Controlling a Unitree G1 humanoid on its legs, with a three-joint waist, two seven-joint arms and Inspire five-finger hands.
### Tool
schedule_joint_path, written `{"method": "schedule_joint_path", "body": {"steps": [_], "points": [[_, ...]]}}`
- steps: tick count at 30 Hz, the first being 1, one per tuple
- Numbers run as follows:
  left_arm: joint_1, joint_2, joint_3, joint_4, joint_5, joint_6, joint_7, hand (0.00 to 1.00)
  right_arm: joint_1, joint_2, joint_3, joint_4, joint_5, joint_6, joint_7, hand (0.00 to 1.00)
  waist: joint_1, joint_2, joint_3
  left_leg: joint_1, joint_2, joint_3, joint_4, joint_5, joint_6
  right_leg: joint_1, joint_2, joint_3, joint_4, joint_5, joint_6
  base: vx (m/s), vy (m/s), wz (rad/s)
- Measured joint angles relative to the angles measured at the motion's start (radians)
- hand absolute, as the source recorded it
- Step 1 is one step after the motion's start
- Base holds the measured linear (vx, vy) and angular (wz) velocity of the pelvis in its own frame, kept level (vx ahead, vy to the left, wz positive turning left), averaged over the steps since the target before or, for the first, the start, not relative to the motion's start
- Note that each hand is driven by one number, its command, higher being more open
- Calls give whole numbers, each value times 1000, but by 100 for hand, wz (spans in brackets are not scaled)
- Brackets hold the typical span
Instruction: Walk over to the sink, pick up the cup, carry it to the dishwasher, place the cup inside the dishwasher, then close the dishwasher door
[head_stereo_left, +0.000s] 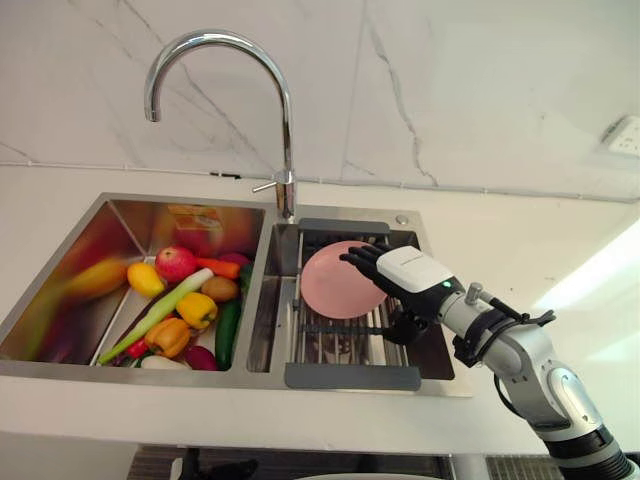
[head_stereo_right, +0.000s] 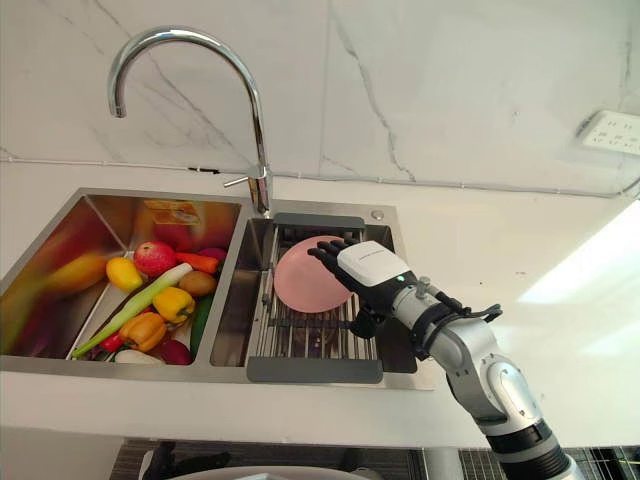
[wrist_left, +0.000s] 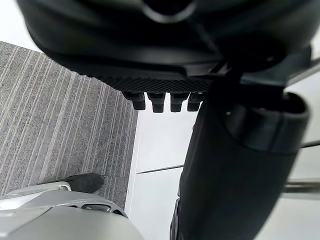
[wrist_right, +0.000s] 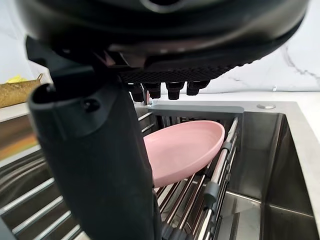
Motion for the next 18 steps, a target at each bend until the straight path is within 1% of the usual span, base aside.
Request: {"method": "schedule_joint_path", "body": {"steps": [3, 6, 10, 18], "points": [[0, 2, -4, 0, 0, 2, 0, 100, -20, 1, 29, 33, -97, -26, -12, 100, 2, 0, -2, 0, 0, -3, -1, 3, 0, 1, 0, -2, 0, 0, 0, -11, 3, 2], [1, 2, -5, 0, 0, 4, -1, 100, -37, 1, 59, 60, -171, -26, -38, 100, 4, -1, -3, 0, 0, -8, -6, 8, 0, 1, 0, -5, 0, 0, 0, -15, 4, 4], [1, 3, -6, 0, 0, 4, -1, 100, -58, 1, 90, 90, -213, -23, -79, 100, 5, -1, -4, 1, 0, -13, -16, 17, 0, 1, 1, -9, -2, 0, 0, -8, 3, 4], [2, 3, -7, 0, 0, 3, -2, 100, -63, 5, 124, 135, -328, -23, -171, 100, 25, -5, -8, 1, -1, -18, -22, 21, 0, 0, 1, -14, -4, 0, 0, 0, 0, 0]]}}
